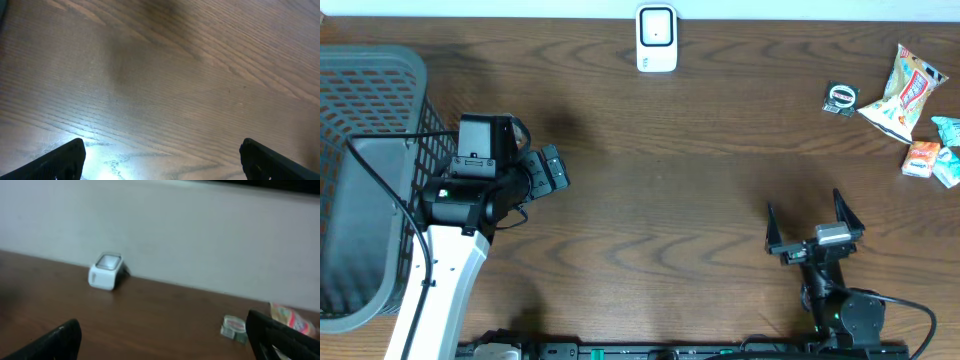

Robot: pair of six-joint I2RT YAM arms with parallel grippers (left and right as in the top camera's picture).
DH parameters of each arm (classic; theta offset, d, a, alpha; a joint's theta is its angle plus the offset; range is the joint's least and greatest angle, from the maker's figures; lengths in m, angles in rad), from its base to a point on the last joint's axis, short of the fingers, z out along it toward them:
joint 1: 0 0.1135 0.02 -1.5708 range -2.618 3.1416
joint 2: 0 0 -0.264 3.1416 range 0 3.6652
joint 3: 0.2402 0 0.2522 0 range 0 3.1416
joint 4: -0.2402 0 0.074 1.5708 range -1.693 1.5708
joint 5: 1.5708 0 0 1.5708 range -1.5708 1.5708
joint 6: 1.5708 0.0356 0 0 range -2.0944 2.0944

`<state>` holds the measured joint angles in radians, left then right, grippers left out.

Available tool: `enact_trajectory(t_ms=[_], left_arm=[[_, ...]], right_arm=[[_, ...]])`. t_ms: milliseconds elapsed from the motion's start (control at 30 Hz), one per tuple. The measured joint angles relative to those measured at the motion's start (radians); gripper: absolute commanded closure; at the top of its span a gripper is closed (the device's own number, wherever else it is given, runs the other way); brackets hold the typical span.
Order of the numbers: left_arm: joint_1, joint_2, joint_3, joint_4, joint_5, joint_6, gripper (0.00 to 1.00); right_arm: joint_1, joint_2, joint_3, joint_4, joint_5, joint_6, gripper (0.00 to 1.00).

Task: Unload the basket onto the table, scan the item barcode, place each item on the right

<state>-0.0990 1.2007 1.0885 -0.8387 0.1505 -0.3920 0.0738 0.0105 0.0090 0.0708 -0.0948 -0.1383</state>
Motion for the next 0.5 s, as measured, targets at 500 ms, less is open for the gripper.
enact_trajectory(t_ms=[500], left_arm=[[0.0, 0.0, 0.0, 0.0, 0.0, 0.0, 0.02]], right_arm=[[-0.003, 0.002, -0.002, -0.141, 0.056, 0.07, 0.01]])
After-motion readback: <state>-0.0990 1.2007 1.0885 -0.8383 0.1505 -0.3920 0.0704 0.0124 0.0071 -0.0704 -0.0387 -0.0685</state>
